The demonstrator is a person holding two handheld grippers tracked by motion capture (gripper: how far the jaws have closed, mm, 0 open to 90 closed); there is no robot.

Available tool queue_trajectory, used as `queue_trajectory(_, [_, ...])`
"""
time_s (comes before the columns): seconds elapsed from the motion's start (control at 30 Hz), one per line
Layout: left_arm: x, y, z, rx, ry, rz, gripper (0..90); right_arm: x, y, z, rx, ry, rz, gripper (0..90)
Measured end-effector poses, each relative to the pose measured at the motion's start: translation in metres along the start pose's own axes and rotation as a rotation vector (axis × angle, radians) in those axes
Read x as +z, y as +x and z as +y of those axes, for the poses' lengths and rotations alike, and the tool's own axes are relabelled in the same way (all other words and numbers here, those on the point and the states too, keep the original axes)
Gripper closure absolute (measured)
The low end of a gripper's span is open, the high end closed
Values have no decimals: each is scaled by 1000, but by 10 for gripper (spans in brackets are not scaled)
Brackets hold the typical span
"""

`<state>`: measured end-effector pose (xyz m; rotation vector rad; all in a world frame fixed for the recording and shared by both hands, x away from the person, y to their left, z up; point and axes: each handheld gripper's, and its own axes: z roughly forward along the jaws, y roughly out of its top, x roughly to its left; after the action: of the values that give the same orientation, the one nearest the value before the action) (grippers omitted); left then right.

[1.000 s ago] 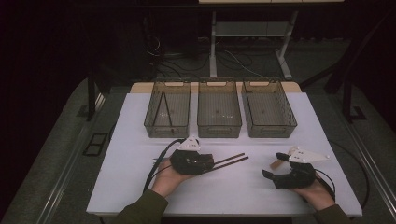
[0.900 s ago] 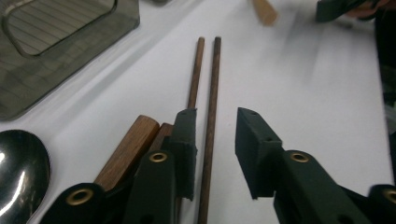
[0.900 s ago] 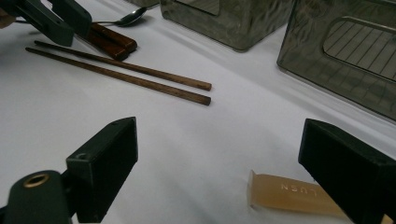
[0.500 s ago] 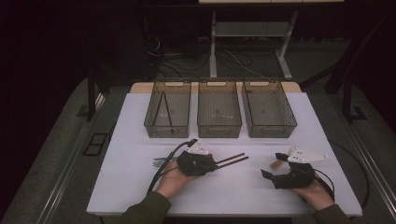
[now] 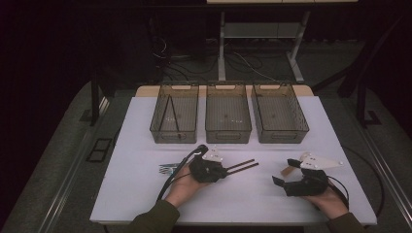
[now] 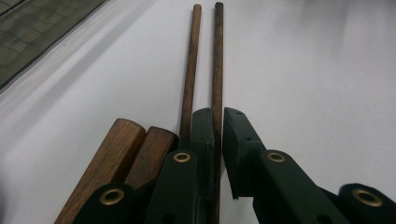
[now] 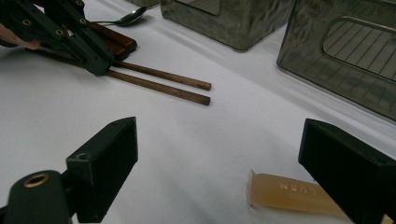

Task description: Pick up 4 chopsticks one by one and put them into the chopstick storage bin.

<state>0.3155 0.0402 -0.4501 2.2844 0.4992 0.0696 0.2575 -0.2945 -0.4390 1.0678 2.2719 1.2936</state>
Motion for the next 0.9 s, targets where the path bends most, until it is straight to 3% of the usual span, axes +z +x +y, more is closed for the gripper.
queue_trajectory(0.5, [1, 1, -1, 31, 5, -3, 848, 0, 1, 1, -4, 1, 1, 111])
queue_trajectory(0.9, [-5, 2, 0, 2, -4, -18, 849, 0, 0, 1, -5, -1, 3, 111])
